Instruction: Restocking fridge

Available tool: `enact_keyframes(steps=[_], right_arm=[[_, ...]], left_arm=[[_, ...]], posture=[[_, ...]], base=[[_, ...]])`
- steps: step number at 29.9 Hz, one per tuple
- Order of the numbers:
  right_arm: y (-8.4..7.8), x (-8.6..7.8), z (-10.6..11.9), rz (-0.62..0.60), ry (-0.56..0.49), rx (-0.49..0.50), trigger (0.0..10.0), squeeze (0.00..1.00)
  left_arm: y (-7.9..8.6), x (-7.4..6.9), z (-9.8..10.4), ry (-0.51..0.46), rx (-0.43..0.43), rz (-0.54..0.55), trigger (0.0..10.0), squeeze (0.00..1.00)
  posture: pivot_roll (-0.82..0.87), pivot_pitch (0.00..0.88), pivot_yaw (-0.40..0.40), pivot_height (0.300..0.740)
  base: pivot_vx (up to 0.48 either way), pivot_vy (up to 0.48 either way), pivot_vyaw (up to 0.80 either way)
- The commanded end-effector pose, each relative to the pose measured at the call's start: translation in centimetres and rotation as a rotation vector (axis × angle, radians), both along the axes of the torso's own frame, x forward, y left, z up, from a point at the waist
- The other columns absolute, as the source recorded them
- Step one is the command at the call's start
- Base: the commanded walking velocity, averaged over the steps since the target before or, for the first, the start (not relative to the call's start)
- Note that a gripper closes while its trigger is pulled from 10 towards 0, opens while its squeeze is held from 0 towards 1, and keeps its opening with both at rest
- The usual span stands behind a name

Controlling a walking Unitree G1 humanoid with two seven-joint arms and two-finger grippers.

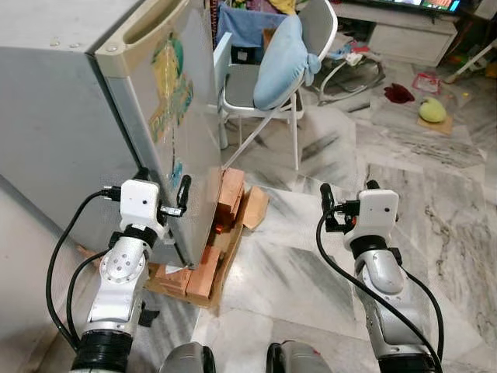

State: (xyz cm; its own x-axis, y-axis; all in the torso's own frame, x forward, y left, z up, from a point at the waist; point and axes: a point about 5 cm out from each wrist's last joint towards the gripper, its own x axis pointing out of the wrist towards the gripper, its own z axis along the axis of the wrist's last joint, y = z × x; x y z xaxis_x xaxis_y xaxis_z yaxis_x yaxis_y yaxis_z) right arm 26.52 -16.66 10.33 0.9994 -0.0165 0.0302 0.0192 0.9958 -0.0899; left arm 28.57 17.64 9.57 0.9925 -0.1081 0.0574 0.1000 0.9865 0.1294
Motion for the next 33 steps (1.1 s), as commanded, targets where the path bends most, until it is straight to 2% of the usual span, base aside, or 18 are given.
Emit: enact_keyframes(steps=[1,7,9,16,21,23,27,33], right_arm=[[-0.4,-0.2,-0.1,-0.019,0.006,0.001,10.0,0.00],[0.0,-0.1,-0.1,-0.013,0.004,0.007,10.0,0.00],[-0.1,-0.1,-0.2,-0.017,0.005,0.009,10.0,0.00],[-0.1,-0.2,-0.1,-0.010,0.007,0.004,10.0,0.00],[-0.3,-0.2,0.0,-0.013,0.005,0.000,10.0,0.00],[-0.3,-0.3,0.0,-0.015,0.006,-0.002,10.0,0.00],[-0.4,-0.4,-0.1,-0.019,0.009,-0.003,10.0,0.00],[-0.3,-0.4,-0.2,-0.018,0.014,-0.002,10.0,0.00]], left_arm=[[0.5,0.2,-0.1,0.014,0.004,0.030,10.0,0.00],[1.7,1.4,0.2,0.010,-0.004,0.104,10.0,0.00],[2.5,2.5,0.6,0.000,0.003,0.157,10.0,0.00],[3.3,4.2,1.5,-0.021,-0.013,0.222,10.0,0.00],[2.5,5.2,2.3,-0.035,-0.036,0.185,10.0,0.00],[2.0,5.4,2.4,-0.032,-0.064,0.136,10.0,0.00],[0.8,5.3,2.5,-0.037,-0.071,0.038,10.0,0.00],[0.0,4.8,1.7,-0.022,-0.069,-0.022,10.0,0.00]], posture=[[-0.04,0.077,-0.015,0.740],[-0.03,0.072,-0.011,0.740],[-0.02,0.075,-0.013,0.740],[-0.03,0.079,-0.019,0.740],[-0.04,0.080,-0.017,0.740],[-0.04,0.080,-0.014,0.740],[-0.04,0.082,-0.011,0.740],[-0.04,0.084,-0.011,0.740]], base=[[0.000,0.000,0.00],[0.000,0.000,0.00],[0.000,0.000,0.00],[0.000,0.000,0.00],[0.000,0.000,0.00],[0.000,0.000,0.00],[0.000,0.000,0.00],[0.000,0.000,0.00]])
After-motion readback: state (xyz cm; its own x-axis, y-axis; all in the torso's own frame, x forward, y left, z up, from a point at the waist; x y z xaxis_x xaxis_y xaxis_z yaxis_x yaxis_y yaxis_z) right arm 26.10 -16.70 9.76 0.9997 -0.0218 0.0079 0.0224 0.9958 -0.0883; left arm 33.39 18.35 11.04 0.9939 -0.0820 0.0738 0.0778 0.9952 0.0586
